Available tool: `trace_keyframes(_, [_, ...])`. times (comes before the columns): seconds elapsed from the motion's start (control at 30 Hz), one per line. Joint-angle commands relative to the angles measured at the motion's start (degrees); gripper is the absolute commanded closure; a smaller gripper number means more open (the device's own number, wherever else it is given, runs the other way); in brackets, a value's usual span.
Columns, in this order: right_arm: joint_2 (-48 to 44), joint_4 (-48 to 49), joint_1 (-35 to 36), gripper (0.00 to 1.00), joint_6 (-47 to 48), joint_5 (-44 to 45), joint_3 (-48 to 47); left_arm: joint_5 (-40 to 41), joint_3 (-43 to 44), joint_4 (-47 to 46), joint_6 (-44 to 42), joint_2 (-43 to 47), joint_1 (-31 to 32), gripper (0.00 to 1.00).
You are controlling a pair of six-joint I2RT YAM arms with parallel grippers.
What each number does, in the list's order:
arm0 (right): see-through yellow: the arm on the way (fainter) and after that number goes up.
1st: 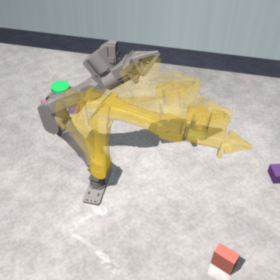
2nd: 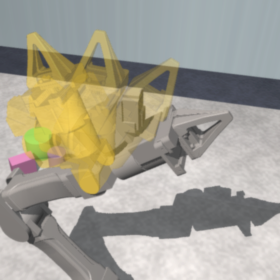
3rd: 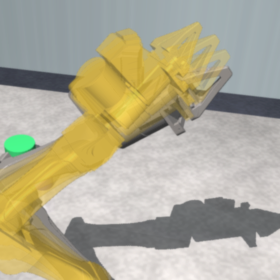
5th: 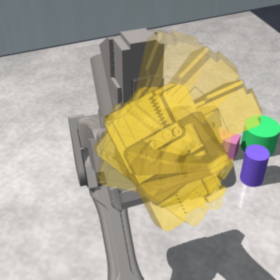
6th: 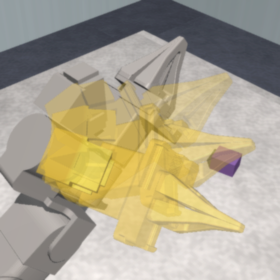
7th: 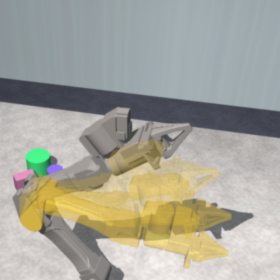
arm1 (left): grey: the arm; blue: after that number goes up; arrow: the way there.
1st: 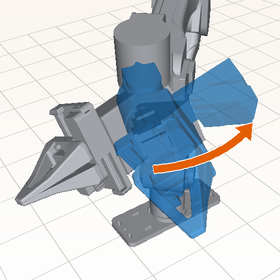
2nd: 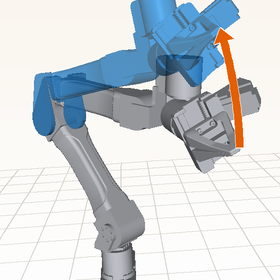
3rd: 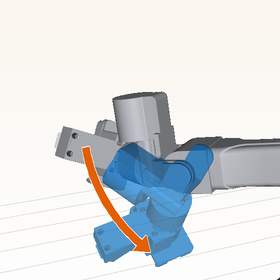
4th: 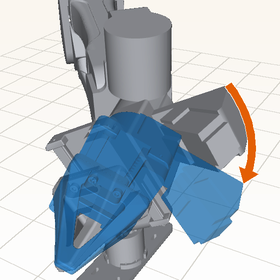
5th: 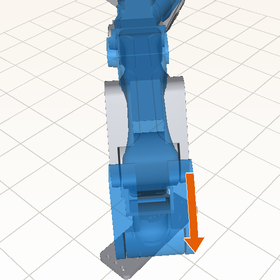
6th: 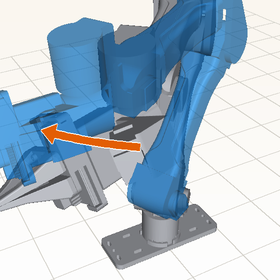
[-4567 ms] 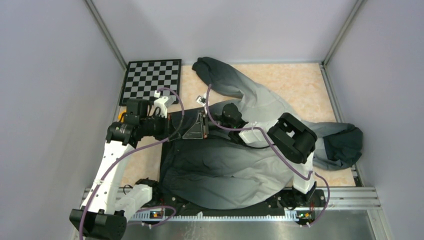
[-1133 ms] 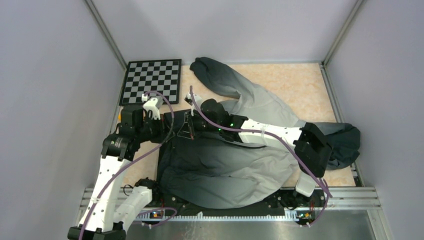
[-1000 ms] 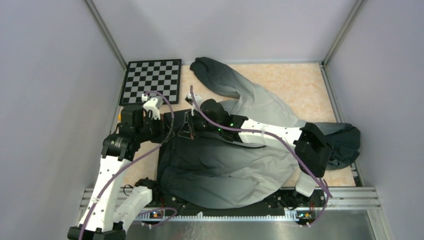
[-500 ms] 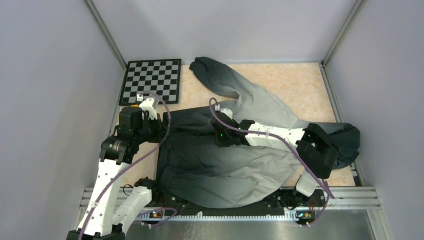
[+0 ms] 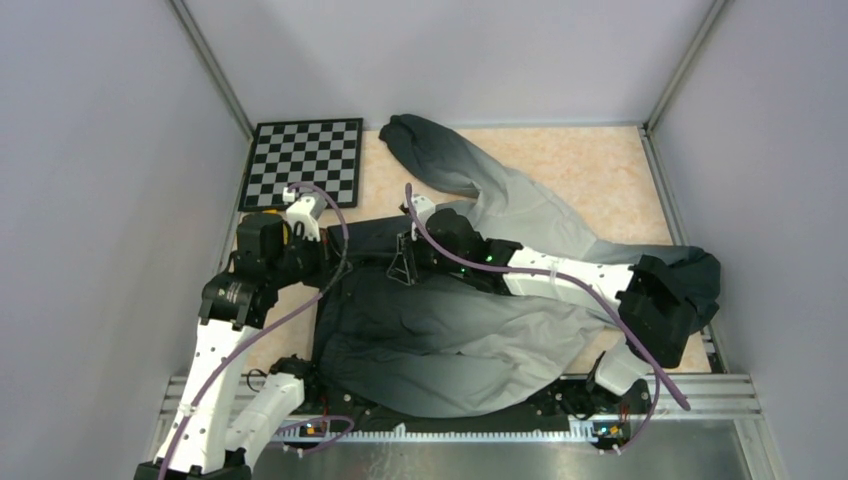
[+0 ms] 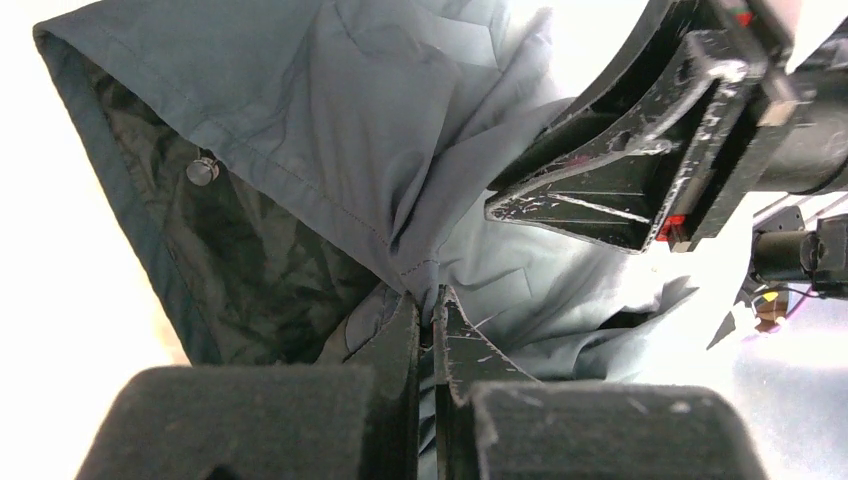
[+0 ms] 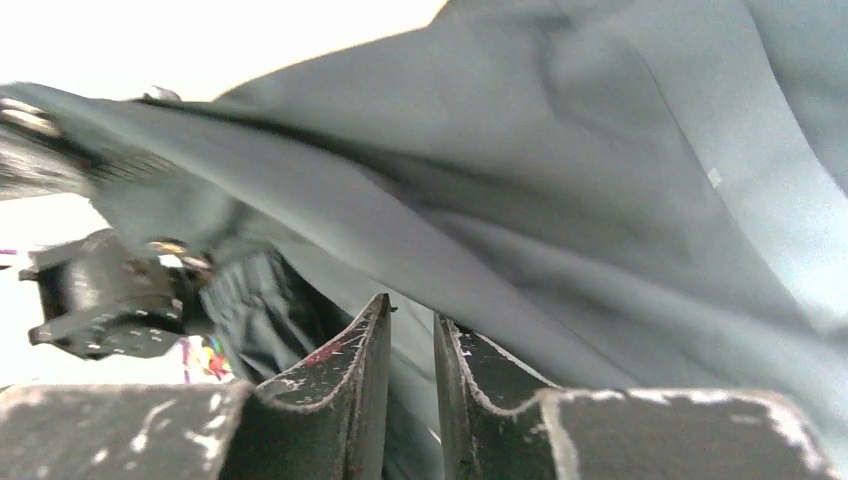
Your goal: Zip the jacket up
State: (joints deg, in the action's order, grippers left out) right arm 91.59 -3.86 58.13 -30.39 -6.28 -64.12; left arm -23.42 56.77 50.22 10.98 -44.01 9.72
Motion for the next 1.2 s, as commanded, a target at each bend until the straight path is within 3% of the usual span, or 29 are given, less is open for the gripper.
trace_keyframes(0.0, [-1.32, 15.99, 0.33, 0.76, 3.12, -4.45, 0.81, -3.38, 2.43, -1.48, -1.81, 0.4, -0.31, 1.0])
trace_keyframes(0.2, [2.38, 24.34, 0.73, 0.8, 6.14, 7.95, 3.16, -2.87, 4.17, 1.12, -1.86, 0.92, -0.31, 1.0])
trace_keyframes(0.3, [7.95, 29.27, 1.54, 0.93, 10.15, 18.01, 3.5, -2.25, 4.78, 1.37, -0.94, 1.54, -0.31, 1.0])
trace_keyframes(0.43, [15.42, 42.21, 4.32, 0.93, 15.4, 25.97, 5.86, -1.12, 5.61, 0.77, 0.14, 2.68, -0.31, 1.0])
trace_keyframes(0.53, [19.48, 42.4, 4.05, 0.93, 14.44, 28.31, 5.04, 0.31, 6.25, 1.41, 0.27, 2.66, -0.31, 1.0])
trace_keyframes(0.63, [15.15, 39.52, 2.19, 0.91, 12.73, 26.65, 7.79, 0.38, 5.53, 0.98, 0.42, 2.73, -0.31, 1.0])
trace_keyframes(0.73, [7.94, 31.45, -0.88, 0.8, 9.89, 16.42, 9.74, -0.69, 4.31, -0.01, 0.44, 2.65, -0.31, 1.0])
trace_keyframes(0.83, [2.94, 19.29, -4.02, 0.61, 8.81, 4.67, 9.74, -1.4, 3.97, -0.67, -0.09, 2.44, -0.31, 1.0])
trace_keyframes(0.93, [-3.66, 14.96, -4.23, 0.41, 9.64, -0.6, 13.0, -1.87, 3.79, -0.99, -0.65, 2.49, -0.31, 1.0])
trace_keyframes(1.07, [-10.07, 15.42, -4.18, 0.31, 5.58, -6.72, 13.85, -2.06, 3.63, -0.72, -0.87, 2.87, -0.31, 1.0])
trace_keyframes(1.17, [-10.35, 25.17, -4.5, 0.23, -1.02, -15.07, 14.26, -2.28, 3.46, -0.79, -0.88, 3.0, -0.31, 1.0])
